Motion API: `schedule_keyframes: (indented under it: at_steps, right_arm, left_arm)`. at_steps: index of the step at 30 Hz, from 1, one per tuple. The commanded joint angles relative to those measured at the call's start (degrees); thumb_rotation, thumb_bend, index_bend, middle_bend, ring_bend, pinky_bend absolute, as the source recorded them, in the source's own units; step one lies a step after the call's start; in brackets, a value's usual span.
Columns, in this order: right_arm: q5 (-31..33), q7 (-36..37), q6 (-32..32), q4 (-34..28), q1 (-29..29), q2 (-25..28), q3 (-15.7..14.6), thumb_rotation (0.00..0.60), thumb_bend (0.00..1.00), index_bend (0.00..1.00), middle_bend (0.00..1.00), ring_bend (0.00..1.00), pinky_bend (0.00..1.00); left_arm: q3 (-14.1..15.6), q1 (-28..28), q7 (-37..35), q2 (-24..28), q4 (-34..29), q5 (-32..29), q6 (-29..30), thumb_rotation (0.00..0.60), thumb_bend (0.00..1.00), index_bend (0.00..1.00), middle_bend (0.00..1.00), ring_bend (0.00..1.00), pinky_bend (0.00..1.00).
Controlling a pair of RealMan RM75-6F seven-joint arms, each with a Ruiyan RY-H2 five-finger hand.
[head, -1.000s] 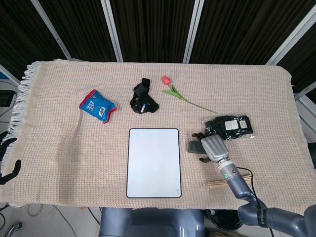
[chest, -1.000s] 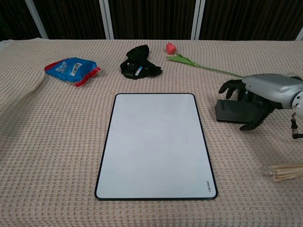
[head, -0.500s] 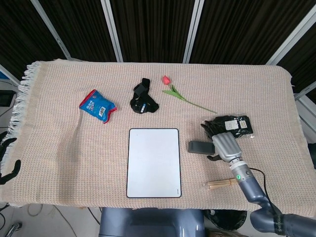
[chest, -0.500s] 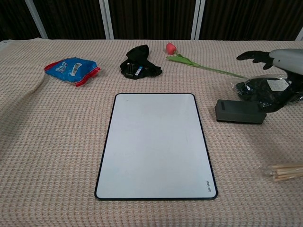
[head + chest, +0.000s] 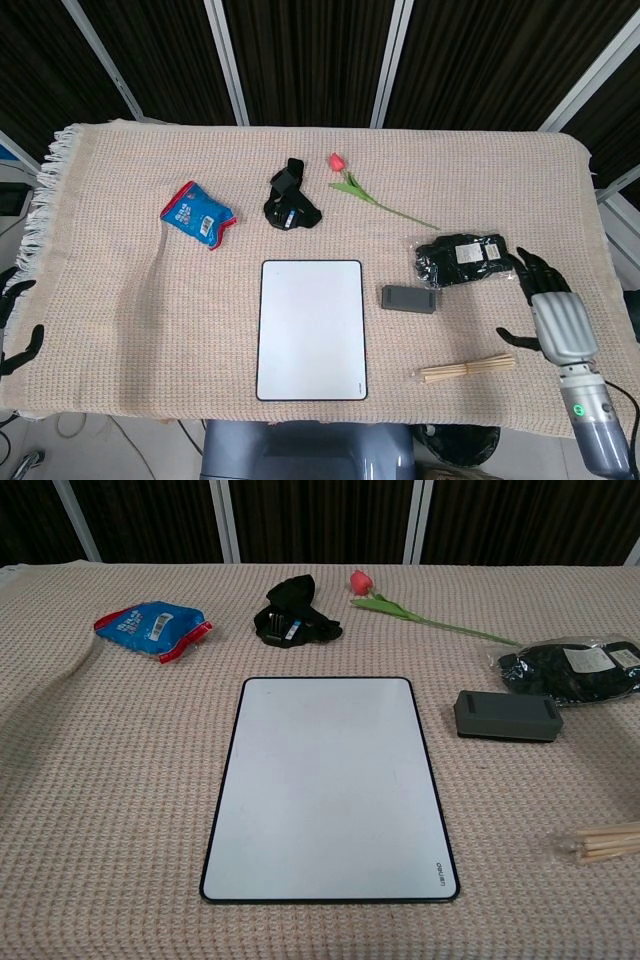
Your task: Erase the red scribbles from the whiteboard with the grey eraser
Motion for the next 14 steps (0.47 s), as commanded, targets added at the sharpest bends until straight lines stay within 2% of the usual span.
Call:
schedule_keyframes:
  at_steps: [1,7,14]
  right_arm:
    - [-2.76,3.31,4.32,2.26,-5.52,-0.78,-3.29,0.6,0.02,0.0,0.02,0.07,0.17]
    - [-2.52,2.18,6.67,6.82,-8.21,-2.95,-2.92,0.6,0.02,0.0,0.01,0.06,0.16]
    - [-2.14,1.45,6.92,8.28,-9.13,-3.43,-1.35,0.6,0.02,0.0,0.01,0.06,0.16]
  left_arm:
    - [0.1,0.07,-0.13,0.06,-0.06,0.29,0.14,0.6,0.39,0.2,0.04,0.0,0.01]
    - [0.28,0.17,-0.14,0.07,-0.04,0.69,0.32,0.6,0.39,0.2,0.04,0.0,0.01]
    - [0.22,0.21,0.17,0.06,0.07,0.59,0.41,0.6,0.39,0.2,0.04,0.0,0.01]
